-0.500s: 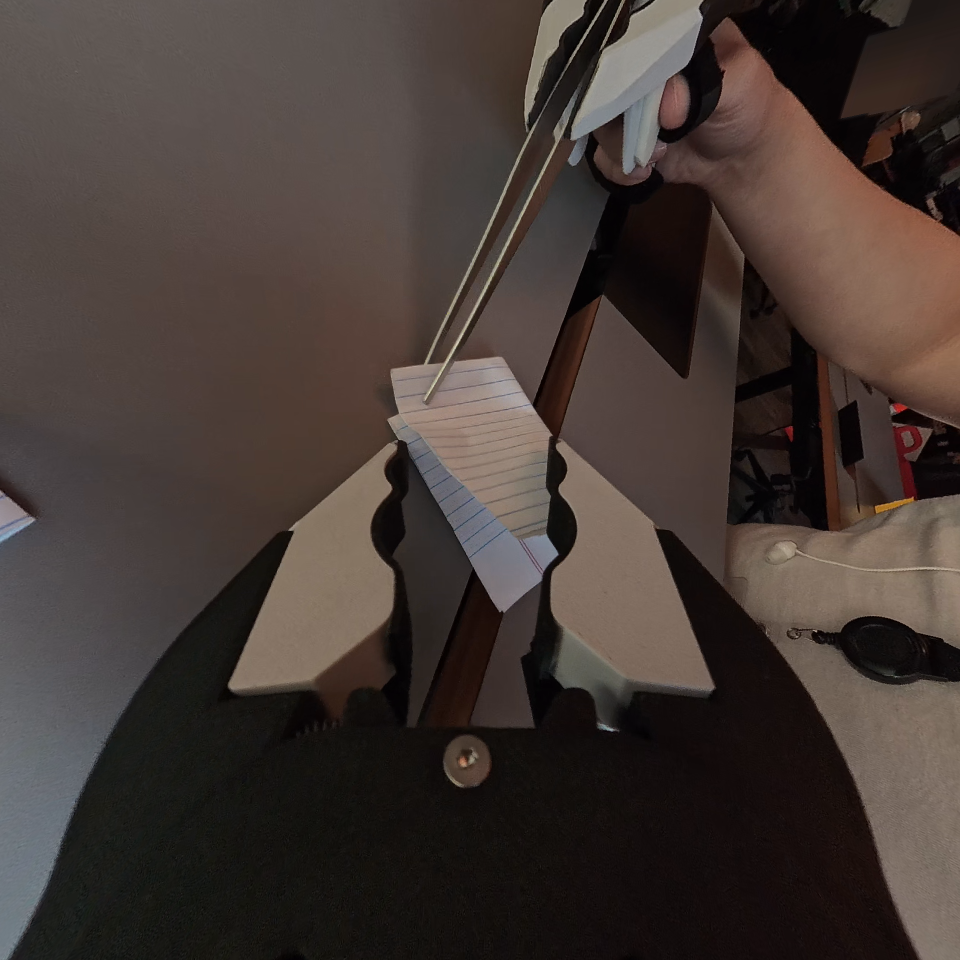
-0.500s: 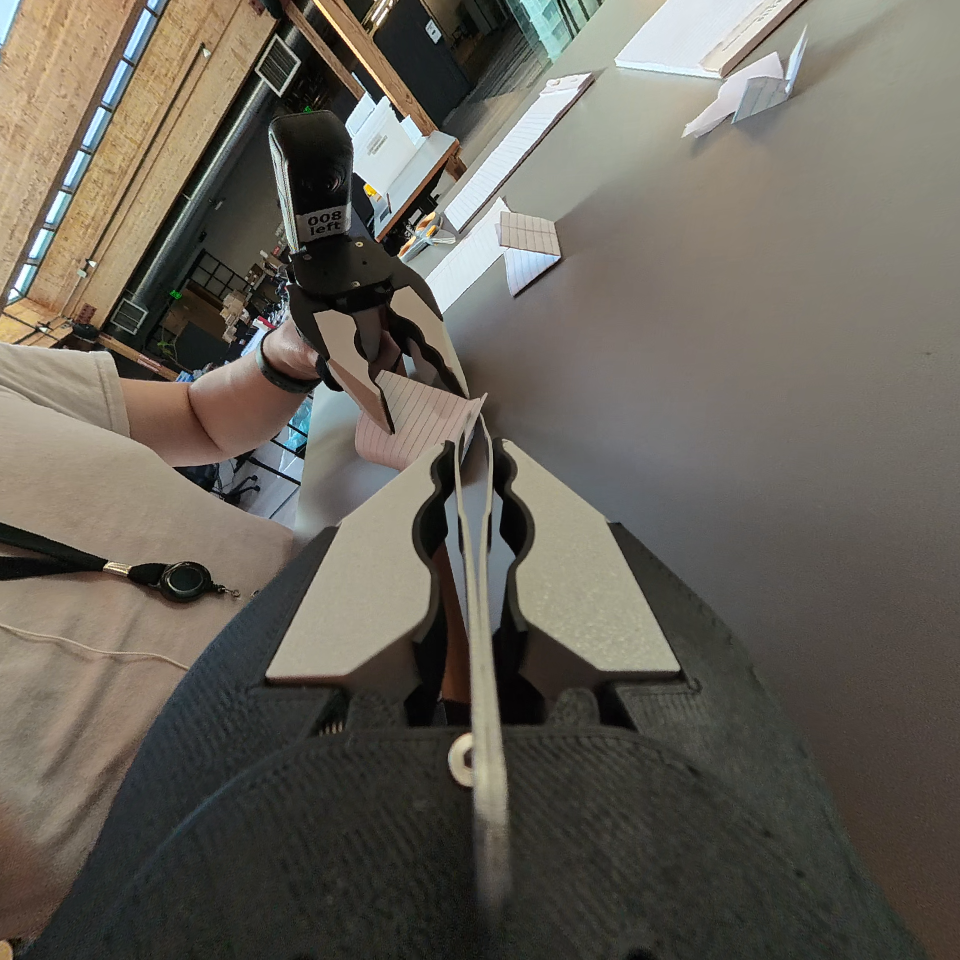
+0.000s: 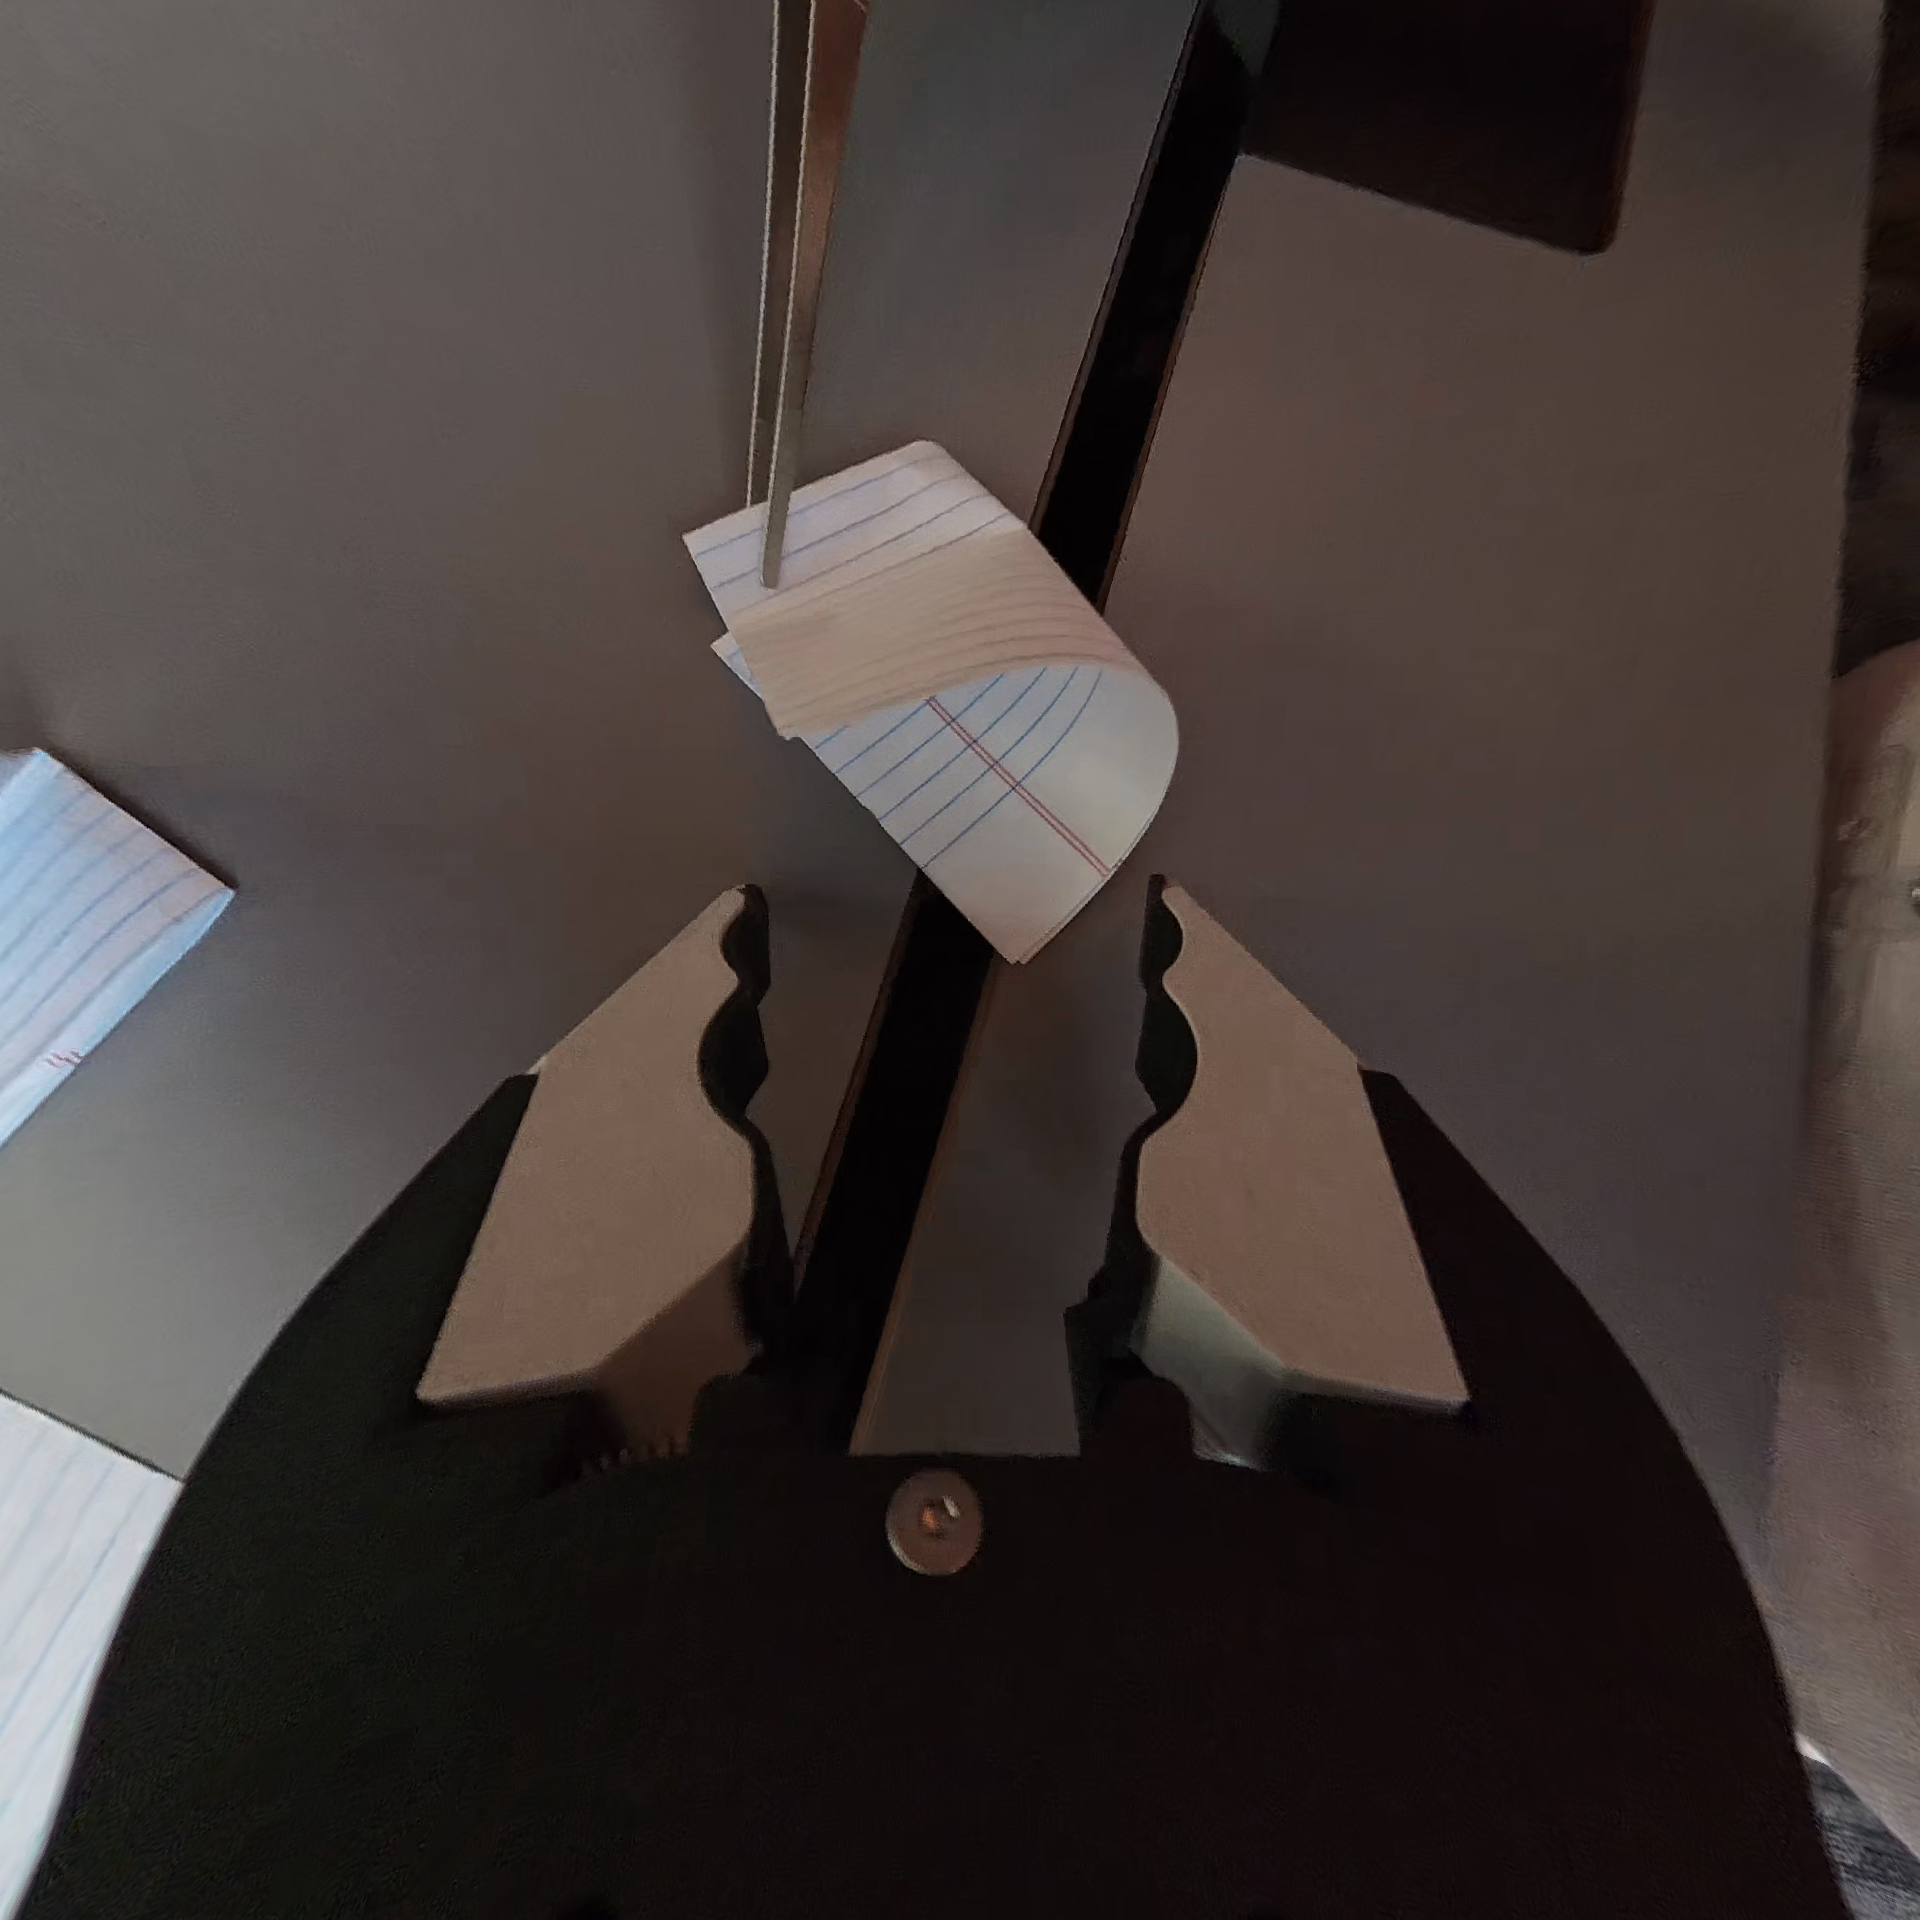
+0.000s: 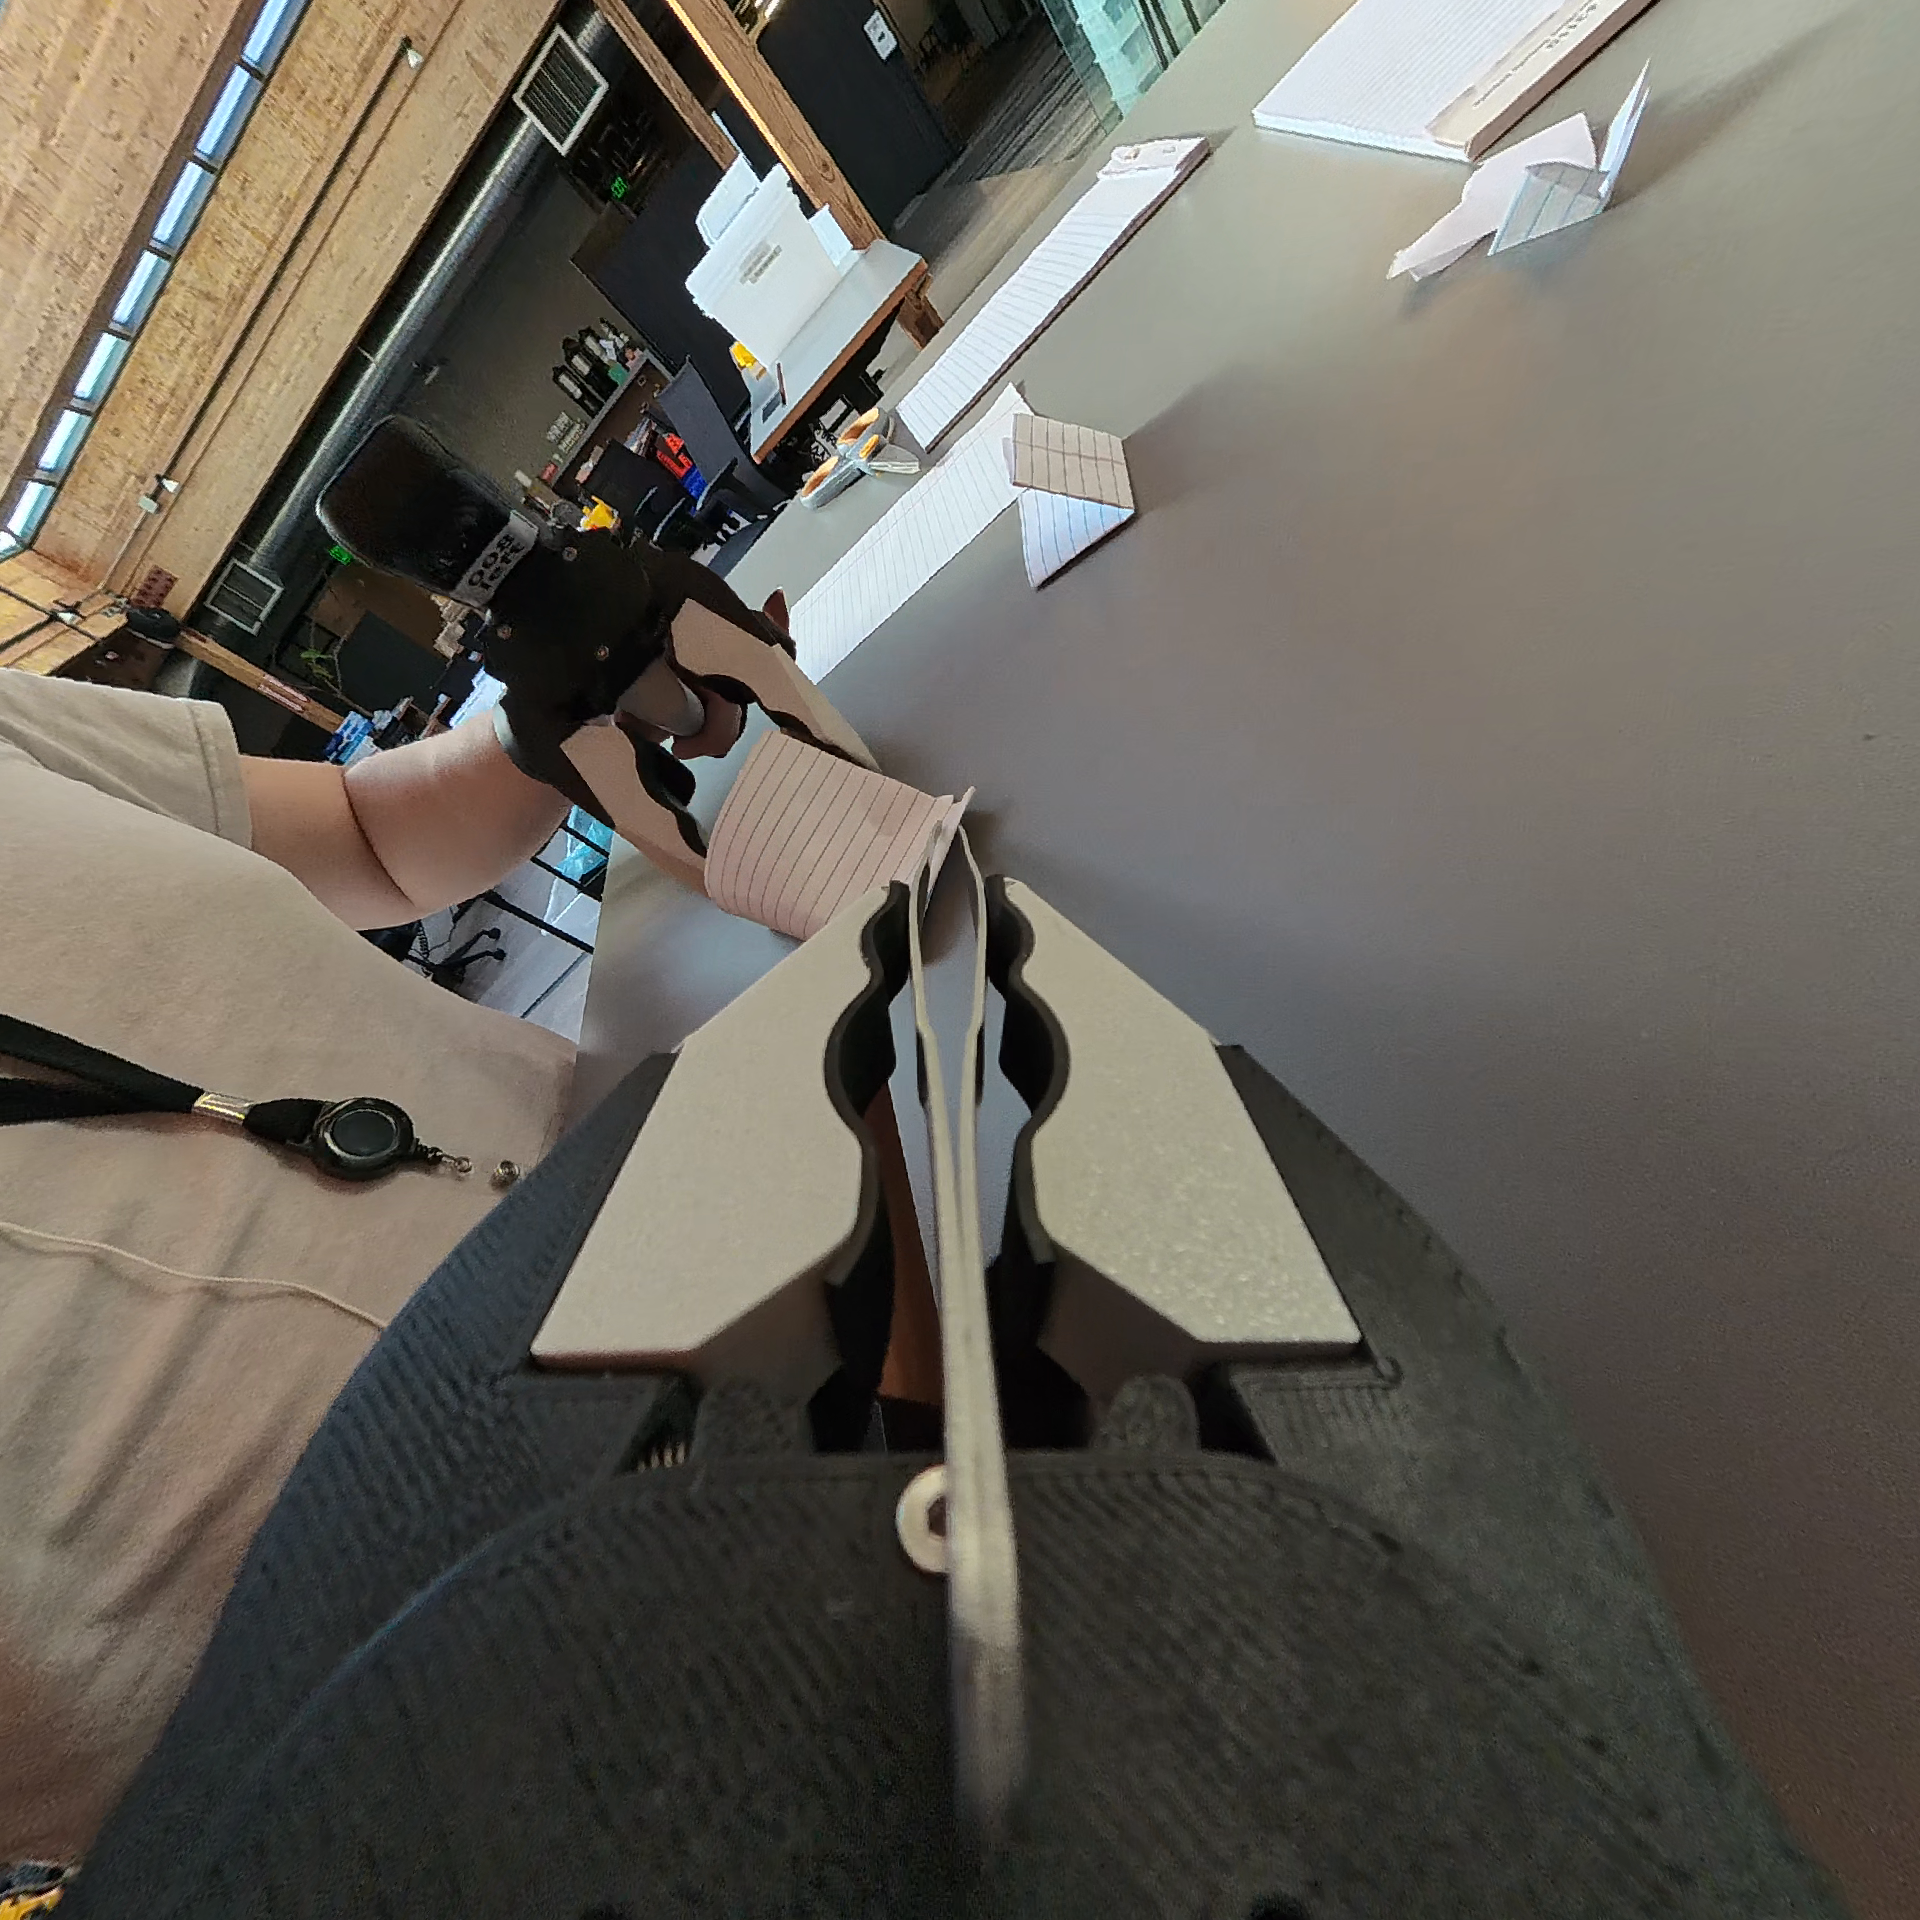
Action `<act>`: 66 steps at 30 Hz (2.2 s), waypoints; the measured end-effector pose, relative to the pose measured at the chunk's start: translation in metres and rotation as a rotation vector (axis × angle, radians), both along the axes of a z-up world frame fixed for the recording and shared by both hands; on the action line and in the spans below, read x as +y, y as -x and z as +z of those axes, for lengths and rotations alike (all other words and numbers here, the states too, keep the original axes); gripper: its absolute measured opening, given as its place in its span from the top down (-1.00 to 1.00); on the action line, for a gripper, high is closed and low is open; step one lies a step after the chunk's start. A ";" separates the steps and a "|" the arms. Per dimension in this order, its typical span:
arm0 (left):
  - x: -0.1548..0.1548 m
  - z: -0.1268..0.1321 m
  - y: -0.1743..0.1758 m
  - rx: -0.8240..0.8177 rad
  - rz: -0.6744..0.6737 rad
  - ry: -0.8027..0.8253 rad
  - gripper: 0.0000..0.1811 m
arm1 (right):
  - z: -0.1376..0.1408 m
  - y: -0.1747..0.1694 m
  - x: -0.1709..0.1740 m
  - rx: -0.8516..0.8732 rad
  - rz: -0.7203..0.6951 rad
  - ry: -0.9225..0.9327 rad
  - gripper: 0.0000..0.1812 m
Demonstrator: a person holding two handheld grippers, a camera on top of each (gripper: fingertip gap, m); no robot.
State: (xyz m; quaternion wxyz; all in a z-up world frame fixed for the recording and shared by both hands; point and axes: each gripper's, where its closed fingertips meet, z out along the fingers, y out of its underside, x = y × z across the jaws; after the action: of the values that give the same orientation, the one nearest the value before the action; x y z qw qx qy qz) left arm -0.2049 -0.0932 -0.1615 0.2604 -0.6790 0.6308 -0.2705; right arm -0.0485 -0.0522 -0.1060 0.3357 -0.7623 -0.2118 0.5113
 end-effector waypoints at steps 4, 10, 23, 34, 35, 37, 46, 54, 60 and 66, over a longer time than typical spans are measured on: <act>0.006 -0.003 -0.006 0.021 -0.004 -0.060 0.21 | 0.002 0.001 -0.001 -0.013 0.011 -0.026 0.84; 0.023 -0.003 -0.014 0.028 0.000 -0.067 0.21 | 0.011 -0.007 0.004 0.016 -0.021 -0.055 0.84; 0.026 -0.004 -0.029 0.015 -0.108 -0.202 0.42 | 0.013 -0.016 0.007 -0.013 -0.080 -0.205 0.83; 0.019 -0.004 -0.032 -0.043 -0.161 -0.190 0.56 | -0.001 -0.004 0.005 0.001 -0.022 -0.101 0.84; 0.019 -0.004 -0.033 -0.050 -0.159 -0.182 0.56 | -0.001 -0.005 0.006 0.006 -0.027 -0.086 0.84; 0.019 -0.004 -0.033 -0.061 -0.156 -0.183 0.56 | -0.001 -0.006 0.008 0.013 -0.036 -0.056 0.84; 0.018 -0.004 -0.033 -0.080 -0.147 -0.217 0.57 | 0.000 -0.009 0.014 0.012 -0.075 0.043 0.83; 0.015 -0.002 -0.032 -0.081 -0.144 -0.301 0.65 | -0.001 -0.014 0.016 0.012 -0.088 0.052 0.84; 0.000 0.009 -0.034 -0.108 -0.217 -0.284 0.72 | 0.000 -0.013 0.016 -0.004 -0.074 0.029 0.84; -0.002 -0.004 -0.032 -0.033 -0.276 -0.274 0.76 | 0.005 -0.011 0.014 -0.038 -0.051 -0.020 0.83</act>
State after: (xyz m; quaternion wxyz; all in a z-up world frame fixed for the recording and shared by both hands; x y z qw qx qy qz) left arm -0.1734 -0.0948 -0.1654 0.3210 -0.5397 0.7446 -0.2265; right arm -0.0374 -0.0380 -0.1015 0.3522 -0.7737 -0.2036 0.4857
